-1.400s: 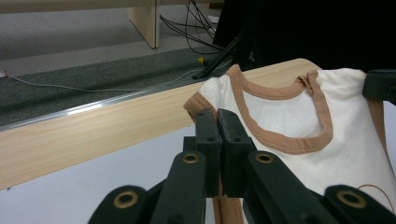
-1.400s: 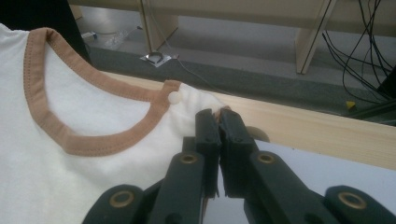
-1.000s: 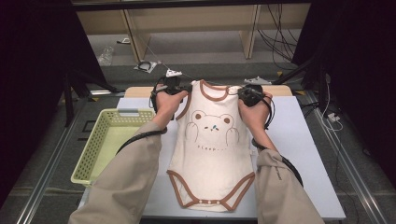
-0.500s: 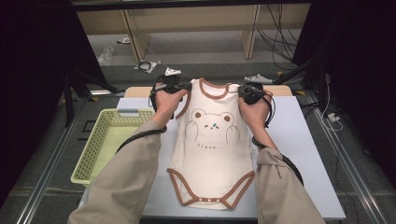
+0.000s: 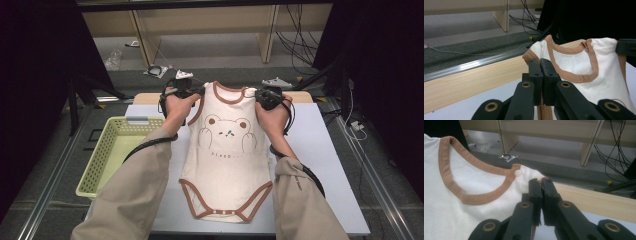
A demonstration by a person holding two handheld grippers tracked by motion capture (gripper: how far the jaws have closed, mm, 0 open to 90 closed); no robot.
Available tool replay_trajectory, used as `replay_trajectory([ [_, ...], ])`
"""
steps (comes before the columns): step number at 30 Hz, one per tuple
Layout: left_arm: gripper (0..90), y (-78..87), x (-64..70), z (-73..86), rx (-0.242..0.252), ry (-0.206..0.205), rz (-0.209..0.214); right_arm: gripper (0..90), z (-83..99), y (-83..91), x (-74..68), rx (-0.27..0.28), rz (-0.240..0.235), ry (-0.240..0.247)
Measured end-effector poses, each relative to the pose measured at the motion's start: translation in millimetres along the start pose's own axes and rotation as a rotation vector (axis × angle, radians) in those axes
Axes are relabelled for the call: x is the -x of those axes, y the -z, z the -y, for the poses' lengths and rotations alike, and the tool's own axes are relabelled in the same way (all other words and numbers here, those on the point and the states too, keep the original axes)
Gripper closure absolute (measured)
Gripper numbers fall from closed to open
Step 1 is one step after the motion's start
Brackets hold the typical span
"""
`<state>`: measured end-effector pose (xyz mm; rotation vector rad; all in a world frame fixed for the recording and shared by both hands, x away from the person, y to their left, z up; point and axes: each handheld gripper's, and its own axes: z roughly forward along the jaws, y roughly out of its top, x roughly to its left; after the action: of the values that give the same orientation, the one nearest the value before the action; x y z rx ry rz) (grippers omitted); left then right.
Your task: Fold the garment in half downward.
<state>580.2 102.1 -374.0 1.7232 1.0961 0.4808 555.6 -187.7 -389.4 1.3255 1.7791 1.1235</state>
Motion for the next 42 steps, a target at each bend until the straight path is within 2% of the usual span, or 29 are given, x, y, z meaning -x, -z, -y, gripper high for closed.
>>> replay_trajectory([
  [23, 87.6, 3.2, 1.6, -7.2, 0.013, -0.004, 0.003, 87.5, -4.7, 3.0, 0.0, 0.019, 0.004, -0.005],
  [33, 87.6, 1.6, -2.3, 4.0, 0.005, 0.012, 0.015, 87.5, 6.4, 5.1, -0.6, 0.031, -0.005, 0.009],
  [42, 87.6, 6.3, -2.4, 13.1, 0.017, 0.03, 0.036, 87.5, 14.7, 10.7, 0.7, 0.052, -0.022, 0.011],
])
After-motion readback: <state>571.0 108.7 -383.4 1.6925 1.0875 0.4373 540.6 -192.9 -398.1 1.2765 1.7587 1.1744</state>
